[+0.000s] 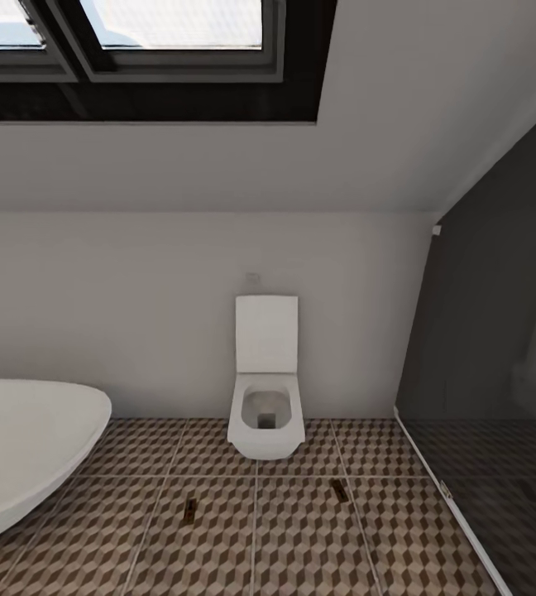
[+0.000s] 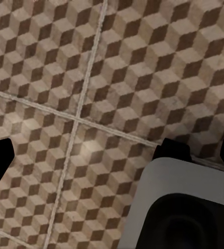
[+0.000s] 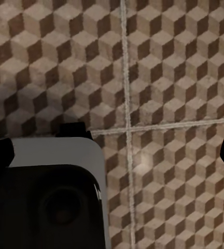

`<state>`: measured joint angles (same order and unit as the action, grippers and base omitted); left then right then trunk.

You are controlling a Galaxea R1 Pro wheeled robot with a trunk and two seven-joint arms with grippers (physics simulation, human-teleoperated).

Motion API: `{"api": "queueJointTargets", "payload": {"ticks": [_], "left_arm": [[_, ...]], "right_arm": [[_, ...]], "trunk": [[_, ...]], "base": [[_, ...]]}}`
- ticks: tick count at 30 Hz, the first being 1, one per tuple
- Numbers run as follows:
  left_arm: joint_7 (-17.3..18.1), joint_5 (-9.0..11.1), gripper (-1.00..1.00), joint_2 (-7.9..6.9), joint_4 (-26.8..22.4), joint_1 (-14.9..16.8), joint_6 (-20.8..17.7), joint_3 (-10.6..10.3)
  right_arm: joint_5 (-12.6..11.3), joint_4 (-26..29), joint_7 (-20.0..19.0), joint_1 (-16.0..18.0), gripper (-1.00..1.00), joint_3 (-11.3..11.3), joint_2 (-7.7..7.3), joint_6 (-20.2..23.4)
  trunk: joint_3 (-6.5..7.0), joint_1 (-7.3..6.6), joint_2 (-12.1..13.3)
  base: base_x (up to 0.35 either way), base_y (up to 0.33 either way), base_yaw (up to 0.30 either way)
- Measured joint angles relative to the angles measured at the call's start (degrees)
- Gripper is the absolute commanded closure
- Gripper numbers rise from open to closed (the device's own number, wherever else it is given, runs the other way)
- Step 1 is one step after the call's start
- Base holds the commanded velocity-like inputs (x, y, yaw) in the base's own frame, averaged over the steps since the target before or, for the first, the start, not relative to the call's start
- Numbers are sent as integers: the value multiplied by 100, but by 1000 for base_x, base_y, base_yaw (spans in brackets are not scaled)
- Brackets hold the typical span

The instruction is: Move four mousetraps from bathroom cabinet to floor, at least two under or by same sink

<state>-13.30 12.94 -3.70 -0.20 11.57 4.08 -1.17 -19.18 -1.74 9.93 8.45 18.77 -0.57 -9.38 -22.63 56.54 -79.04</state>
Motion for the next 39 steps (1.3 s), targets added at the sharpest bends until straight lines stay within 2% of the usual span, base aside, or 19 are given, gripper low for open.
{"api": "queueJointTargets", "payload": {"ticks": [17,39], "left_arm": [[0,-6,-100,19,0,-1,10,-2],[-8,-33,-100,120,-15,-1,17,4]], "right_arm": [[2,2,-17,0,-100,0,-16,3],[0,7,-11,0,-100,6,-12,54]], "trunk": [[305,-373,682],[306,-374,683]], "base": [[0,0,0],[0,0,0]]}}
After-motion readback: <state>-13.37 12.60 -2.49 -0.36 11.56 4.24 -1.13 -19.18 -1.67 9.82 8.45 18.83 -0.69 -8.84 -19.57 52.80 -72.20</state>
